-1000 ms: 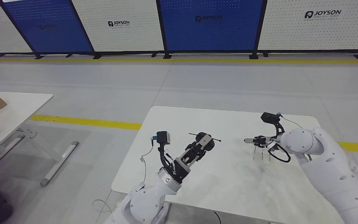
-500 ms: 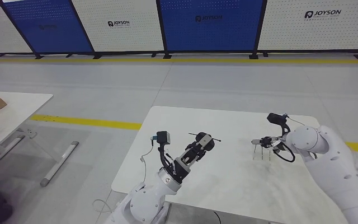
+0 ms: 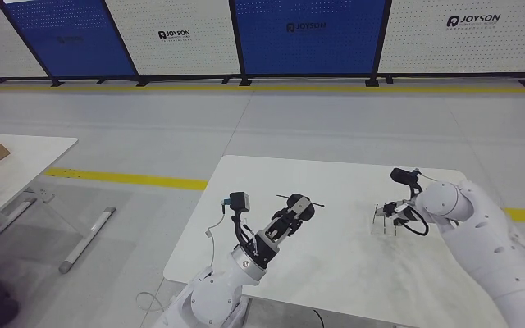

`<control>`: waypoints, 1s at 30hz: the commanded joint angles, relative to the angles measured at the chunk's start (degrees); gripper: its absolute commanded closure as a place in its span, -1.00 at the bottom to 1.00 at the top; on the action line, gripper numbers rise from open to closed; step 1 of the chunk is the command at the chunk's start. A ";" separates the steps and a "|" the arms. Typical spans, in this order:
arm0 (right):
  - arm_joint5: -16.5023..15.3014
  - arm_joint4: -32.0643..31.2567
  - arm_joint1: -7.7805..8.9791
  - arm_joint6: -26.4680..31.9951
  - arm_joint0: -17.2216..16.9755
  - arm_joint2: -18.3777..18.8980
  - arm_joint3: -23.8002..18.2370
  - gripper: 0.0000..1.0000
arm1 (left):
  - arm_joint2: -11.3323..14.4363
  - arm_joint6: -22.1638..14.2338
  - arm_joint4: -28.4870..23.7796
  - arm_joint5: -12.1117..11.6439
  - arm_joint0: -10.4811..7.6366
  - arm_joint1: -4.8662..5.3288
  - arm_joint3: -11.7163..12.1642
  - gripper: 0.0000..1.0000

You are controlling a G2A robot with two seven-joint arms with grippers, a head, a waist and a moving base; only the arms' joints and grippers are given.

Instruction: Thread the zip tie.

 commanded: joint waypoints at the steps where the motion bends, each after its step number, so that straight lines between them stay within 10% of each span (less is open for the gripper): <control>1: -0.02 0.05 -0.27 0.01 0.26 -0.25 0.83 0.44 | 0.00 0.00 0.00 0.00 0.00 0.00 0.00 1.00; 30: 0.62 0.48 -5.78 -0.24 5.63 -4.74 13.88 0.48 | 0.00 0.00 0.00 0.00 0.00 0.00 0.00 1.00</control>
